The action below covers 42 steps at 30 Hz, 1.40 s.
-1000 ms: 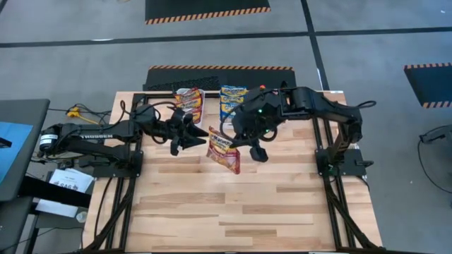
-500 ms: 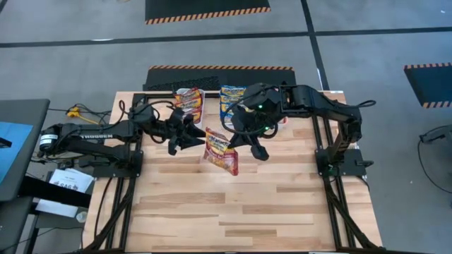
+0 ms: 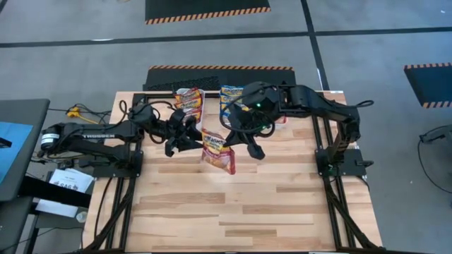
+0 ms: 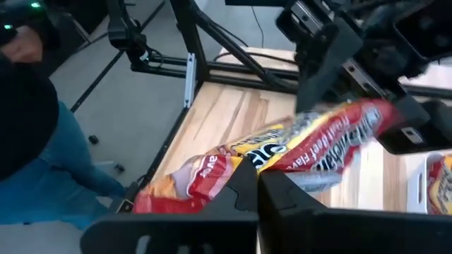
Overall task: Sort Maruchan noodles
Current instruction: Put the red noodle pack into the top left white bin
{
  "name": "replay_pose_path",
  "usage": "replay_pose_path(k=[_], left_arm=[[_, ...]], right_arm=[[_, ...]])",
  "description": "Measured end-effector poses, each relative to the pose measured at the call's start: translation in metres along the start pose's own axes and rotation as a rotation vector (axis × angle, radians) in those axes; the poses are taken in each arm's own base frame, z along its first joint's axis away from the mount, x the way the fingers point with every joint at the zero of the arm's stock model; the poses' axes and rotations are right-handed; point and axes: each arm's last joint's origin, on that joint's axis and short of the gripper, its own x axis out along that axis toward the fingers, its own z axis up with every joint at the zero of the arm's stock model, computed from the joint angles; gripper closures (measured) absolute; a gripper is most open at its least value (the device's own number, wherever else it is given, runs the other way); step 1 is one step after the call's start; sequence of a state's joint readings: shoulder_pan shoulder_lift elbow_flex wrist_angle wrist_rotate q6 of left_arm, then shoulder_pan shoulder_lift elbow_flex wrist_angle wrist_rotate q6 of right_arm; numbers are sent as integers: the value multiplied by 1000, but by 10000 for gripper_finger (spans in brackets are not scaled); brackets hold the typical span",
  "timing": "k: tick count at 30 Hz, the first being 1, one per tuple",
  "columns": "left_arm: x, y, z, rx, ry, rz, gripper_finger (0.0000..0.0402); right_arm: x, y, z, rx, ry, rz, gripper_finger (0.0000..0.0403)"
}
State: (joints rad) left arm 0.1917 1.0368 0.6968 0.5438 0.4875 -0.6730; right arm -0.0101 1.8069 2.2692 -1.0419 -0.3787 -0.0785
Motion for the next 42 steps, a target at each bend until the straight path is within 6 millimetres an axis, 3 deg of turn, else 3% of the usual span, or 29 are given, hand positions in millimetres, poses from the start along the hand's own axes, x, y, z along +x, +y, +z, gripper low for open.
replay_pose_path(k=[15, 18, 26, 32, 37, 42], left_arm=[[5, 0, 0, 18, 5, -73, 221], [5, 1, -1, 4, 16, -60, 241], [5, 5, -4, -3, 41, -24, 340], [5, 5, -4, 15, 43, -23, 350], [1, 10, 1, 28, 26, 2, 351], [-7, 21, 7, 31, 24, 45, 352]], right_arm=[[33, -17, -16, 97, 137, -14, 397], [33, -20, -16, 101, 140, -24, 392], [31, -22, -17, 96, 142, -29, 384], [31, -23, -17, 62, 145, -44, 342], [21, -28, -17, 63, 147, -71, 298], [-10, -31, -17, 58, 167, -108, 260]])
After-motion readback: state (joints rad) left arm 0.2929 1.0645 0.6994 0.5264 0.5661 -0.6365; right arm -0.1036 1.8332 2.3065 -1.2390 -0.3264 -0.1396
